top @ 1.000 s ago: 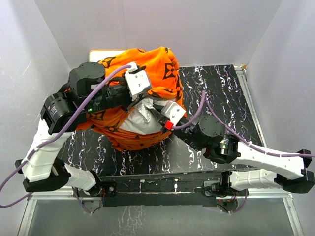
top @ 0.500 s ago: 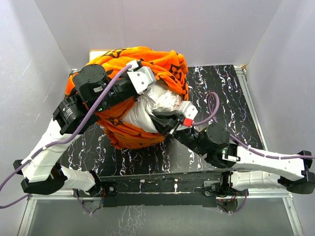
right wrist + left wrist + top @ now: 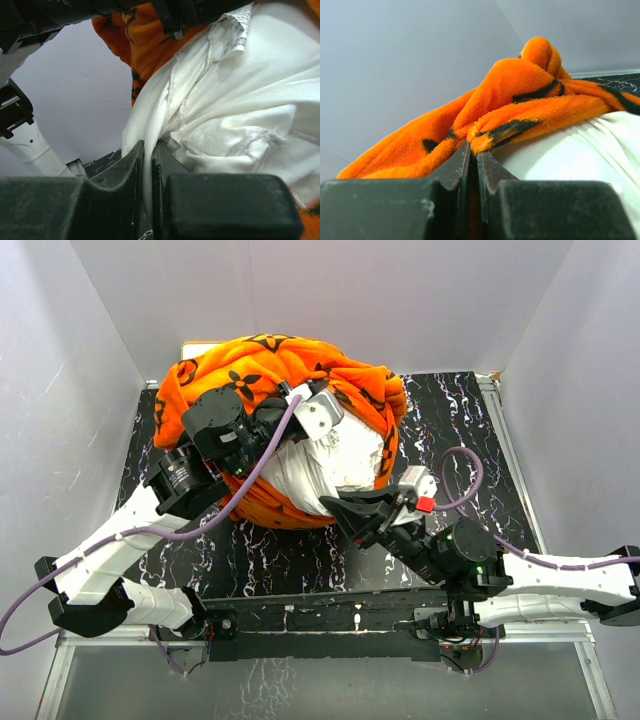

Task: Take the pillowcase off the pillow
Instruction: Remove the pillow from the pillowcase.

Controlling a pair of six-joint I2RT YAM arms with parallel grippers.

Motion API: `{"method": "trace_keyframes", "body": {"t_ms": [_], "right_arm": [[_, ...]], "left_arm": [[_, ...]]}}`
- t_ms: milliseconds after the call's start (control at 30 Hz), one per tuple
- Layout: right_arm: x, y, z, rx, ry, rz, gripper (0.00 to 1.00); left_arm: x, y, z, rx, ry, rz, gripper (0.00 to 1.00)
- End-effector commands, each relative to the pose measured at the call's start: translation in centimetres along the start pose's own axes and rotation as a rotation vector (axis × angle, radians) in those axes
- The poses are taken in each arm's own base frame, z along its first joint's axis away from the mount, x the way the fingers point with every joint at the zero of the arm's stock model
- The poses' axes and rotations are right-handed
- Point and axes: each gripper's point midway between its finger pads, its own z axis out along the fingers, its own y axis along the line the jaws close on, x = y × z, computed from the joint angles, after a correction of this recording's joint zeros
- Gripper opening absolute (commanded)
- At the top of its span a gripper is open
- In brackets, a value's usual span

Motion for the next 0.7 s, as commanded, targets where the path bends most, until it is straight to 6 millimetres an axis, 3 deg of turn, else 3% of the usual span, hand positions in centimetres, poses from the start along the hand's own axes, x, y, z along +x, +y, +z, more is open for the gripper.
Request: {"method": "trace_keyframes", "body": {"t_ms": [0, 167, 233, 367, 433, 500, 667], "right_arm": [[6.3, 5.0, -4.1, -0.254, 0.229, 0.038, 0.08], [1.2, 4.7, -4.2, -0.273, 0.131, 0.051, 0.08], [-1.1, 4.7, -3.8, -0.273, 0.093, 0.03, 0.11], [-4.4, 4.1, -2.1, -0.23, 0.047, -0.076, 0.39], [-5.4, 3.8, -1.3, -0.21, 0.044, -0.136, 0.6], [-7.9, 3.5, -0.9, -0.195, -0.002, -0.172, 0.77], [-13.2, 1.8, -0.8, -0.133, -0.1, -0.246, 0.87]], "left_arm": [[1.3, 6.6, -1.4, -0.264, 0.108, 0.06, 0.0], [7.2, -0.4, -1.7, 0.091, 0.397, 0.019, 0.0], [8.7, -2.2, -2.4, 0.174, 0.48, -0.015, 0.0], [9.2, -3.8, -3.2, 0.239, 0.506, -0.051, 0.0], [9.5, -4.4, -3.7, 0.263, 0.53, -0.08, 0.0], [9.9, -4.9, -4.2, 0.28, 0.556, -0.103, 0.0], [9.4, -5.6, -4.8, 0.309, 0.533, -0.169, 0.0]]}}
